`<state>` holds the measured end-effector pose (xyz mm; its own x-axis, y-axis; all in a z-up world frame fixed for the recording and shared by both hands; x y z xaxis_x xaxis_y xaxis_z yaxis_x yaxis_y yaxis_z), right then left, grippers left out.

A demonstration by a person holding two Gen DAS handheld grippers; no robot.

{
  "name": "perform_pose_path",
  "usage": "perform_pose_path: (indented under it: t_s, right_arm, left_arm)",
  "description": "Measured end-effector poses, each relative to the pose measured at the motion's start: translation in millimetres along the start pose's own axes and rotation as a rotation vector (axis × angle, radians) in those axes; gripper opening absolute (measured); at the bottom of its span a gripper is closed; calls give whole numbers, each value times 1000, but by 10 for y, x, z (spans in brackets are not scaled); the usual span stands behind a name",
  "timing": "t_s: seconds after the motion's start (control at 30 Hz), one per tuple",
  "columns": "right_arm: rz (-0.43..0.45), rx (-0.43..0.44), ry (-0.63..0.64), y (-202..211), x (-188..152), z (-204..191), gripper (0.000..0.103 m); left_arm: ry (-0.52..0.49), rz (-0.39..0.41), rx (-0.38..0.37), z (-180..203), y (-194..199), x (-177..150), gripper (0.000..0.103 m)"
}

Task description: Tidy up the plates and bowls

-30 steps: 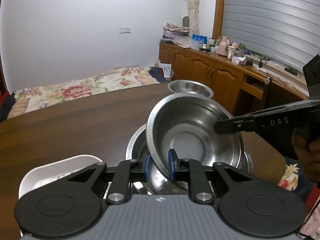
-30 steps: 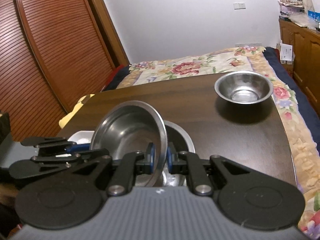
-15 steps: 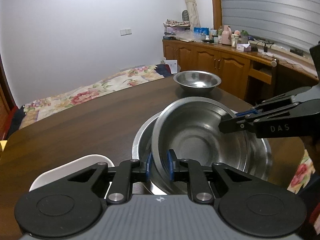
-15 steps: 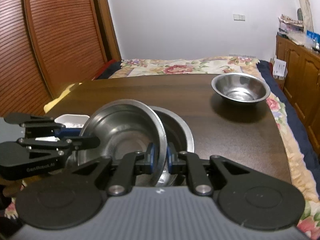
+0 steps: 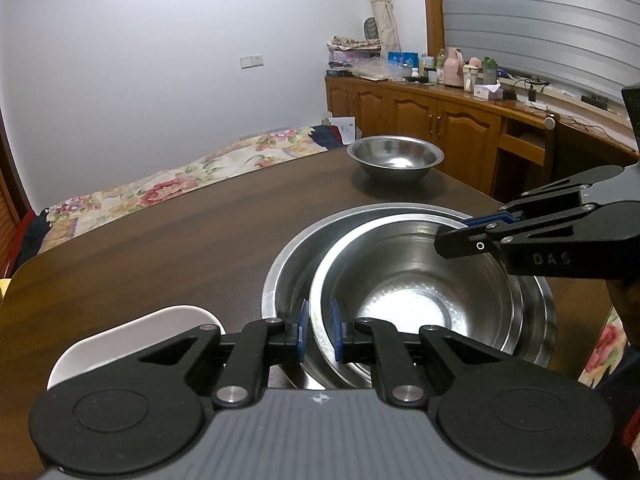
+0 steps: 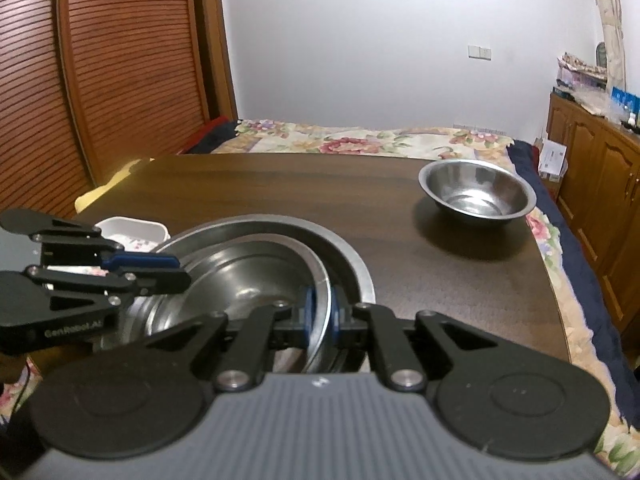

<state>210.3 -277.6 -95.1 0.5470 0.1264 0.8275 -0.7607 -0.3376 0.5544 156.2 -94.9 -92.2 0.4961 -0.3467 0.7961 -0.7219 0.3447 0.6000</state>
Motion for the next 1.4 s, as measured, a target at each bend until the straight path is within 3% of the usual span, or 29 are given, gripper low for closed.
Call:
perform_pose_path:
  t_s: [0.17,0.6,0.83,1.13,1.4]
  right_arm:
    - [15,-29,51,-12,-6,-30,12]
    - [60,-3,-17,107,124,64,12]
    - [114,-3,-47,288,267,166,12]
    - [190,-58,-73,507,517,477,14]
    - [221,-144,-99,449,683,813,15]
  left_arm:
    - [23,0,-3,-17,-4,8,14]
    - [38,10,-26,7,27,130,14]
    - [51,47,-49,-23,93,376,16]
    - [46,99,-103,-9,68,864,56]
    - [-8,117,-122,19,-67,1222,63]
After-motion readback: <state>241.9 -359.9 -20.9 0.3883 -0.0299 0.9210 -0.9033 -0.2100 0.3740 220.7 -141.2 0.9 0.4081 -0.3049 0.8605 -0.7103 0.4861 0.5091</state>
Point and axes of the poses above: each gripper's, at about its wrist camera, not at the fingertips, and y roughly against the way its jaws point, z to its right, x to its top, the point moved 9 cm from there along -y, roughly the way its jaws point, and after that the axes turned 2 degrees about -z, right-handed, at the moved point
